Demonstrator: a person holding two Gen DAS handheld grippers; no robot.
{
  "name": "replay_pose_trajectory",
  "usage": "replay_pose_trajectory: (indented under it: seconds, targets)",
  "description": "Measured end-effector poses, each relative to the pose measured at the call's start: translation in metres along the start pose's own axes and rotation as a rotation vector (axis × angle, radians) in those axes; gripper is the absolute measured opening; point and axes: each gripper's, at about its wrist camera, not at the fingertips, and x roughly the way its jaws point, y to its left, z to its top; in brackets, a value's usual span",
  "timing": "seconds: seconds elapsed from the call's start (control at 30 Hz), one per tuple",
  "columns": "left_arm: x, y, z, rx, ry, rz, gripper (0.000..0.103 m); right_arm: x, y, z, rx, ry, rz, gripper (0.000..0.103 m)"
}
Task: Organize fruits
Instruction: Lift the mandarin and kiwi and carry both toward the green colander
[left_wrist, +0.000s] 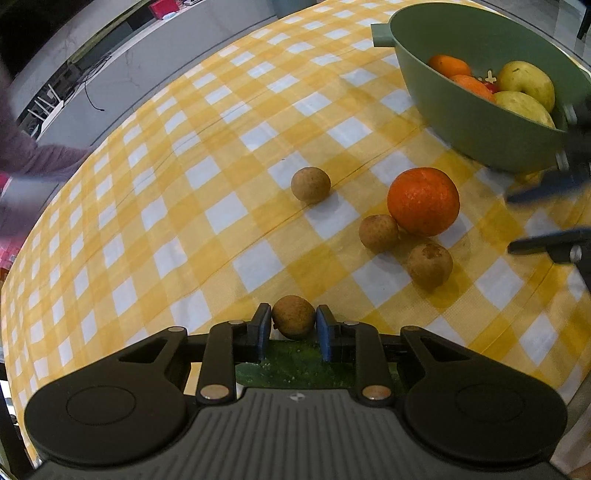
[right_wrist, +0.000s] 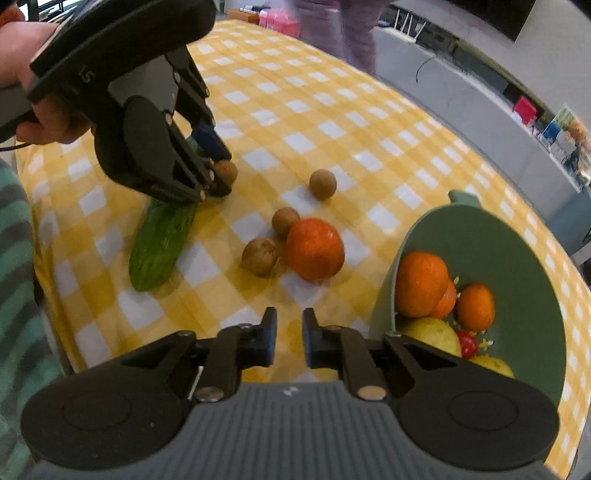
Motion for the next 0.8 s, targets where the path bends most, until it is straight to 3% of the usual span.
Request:
replay_pose_trajectory:
  seconds: [0.07,0.23,0.4,0.8]
  targets:
    - [0.000,0.001,0.000,0.000,-0.001,-0.003,0.029,0.000,-0.003,0.006,-0.011,-0.028,-0.016,0.040]
    - [0.000,0.002,0.000,0.001,-0.002,-0.012,0.029,0.013,-0.011,0.028,0.003,-0.014,0.001,0.040]
    - [0.000,0.003,-0.002,0.005,-0.007,-0.012,0.029,0.028,-0.007,0.041,-0.067,0.015,0.010,0.033]
    - [0.000,0.002,-0.004,0.009,-0.024,-0.013,0.029,0.051,-0.001,0.052,-0.166,0.068,-0.063,0.041]
